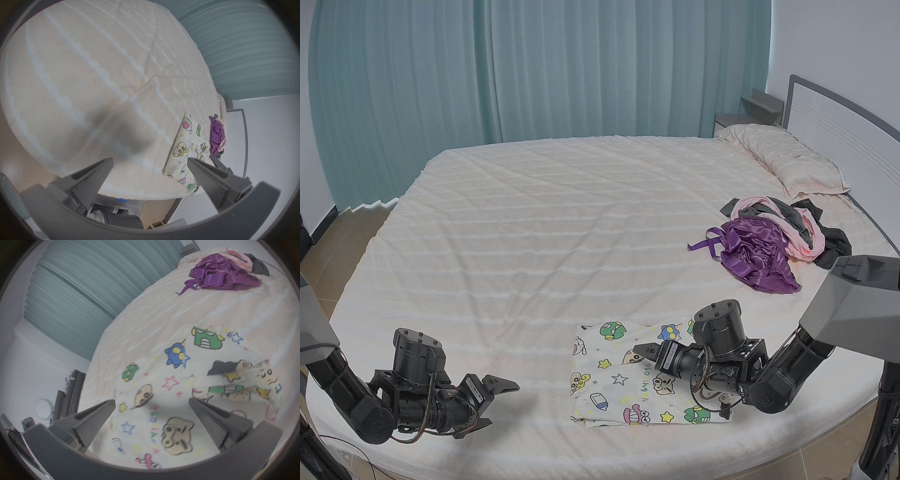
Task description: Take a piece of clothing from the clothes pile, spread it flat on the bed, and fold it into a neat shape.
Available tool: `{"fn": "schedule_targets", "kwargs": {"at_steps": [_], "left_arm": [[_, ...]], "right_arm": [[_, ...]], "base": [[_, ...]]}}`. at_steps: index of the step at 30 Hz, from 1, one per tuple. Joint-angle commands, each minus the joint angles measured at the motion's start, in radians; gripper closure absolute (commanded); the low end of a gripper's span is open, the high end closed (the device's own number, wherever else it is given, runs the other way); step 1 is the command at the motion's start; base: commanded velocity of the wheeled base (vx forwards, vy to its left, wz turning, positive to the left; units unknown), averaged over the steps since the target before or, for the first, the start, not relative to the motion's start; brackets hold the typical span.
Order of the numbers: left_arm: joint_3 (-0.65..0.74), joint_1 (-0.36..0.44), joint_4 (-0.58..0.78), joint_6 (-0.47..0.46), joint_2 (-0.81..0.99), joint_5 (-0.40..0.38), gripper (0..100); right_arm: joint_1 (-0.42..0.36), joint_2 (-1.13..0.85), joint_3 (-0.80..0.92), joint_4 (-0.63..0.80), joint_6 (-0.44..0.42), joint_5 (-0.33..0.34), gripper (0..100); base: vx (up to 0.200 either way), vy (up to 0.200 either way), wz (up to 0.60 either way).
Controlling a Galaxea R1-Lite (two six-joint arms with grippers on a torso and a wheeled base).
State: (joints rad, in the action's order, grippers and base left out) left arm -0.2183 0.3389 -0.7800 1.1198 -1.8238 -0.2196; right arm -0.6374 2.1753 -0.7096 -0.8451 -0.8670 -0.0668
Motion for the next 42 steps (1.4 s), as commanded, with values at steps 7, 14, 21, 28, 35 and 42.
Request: {"fn": "schedule_targets", "kwargs": {"at_steps": [7, 14, 21, 28, 35, 42], "left_arm": [[0.005, 0.0, -0.004, 0.0, -0.023, 0.002, 0], [0.005, 0.0, -0.004, -0.002, -0.023, 0.002, 0], [0.005, 0.0, -0.004, 0.0, -0.023, 0.002, 0], [0.005, 0.0, -0.004, -0.002, -0.023, 0.002, 0], [0.007, 0.002, -0.005, -0.002, -0.023, 0.002, 0], [0.007, 0.002, -0.005, -0.002, -0.023, 0.002, 0]], "right_arm": [[0.05, 0.104, -0.033, -0.006, 0.102, -0.097, 0], [0.102, 0.095, -0.06, -0.101, 0.163, -0.153, 0], [0.202, 0.104, -0.088, -0.112, 0.172, -0.149, 0], [0.275, 0.104, -0.09, -0.114, 0.163, -0.14, 0], [0.302, 0.012, -0.01, -0.112, 0.141, -0.114, 0], [0.289, -0.101, 0.236, -0.112, 0.151, 0.01, 0]], "base": [[0.0, 0.0, 0.0], [0.0, 0.0, 0.0], [0.0, 0.0, 0.0], [0.0, 0.0, 0.0], [0.0, 0.0, 0.0], [0.0, 0.0, 0.0]]}}
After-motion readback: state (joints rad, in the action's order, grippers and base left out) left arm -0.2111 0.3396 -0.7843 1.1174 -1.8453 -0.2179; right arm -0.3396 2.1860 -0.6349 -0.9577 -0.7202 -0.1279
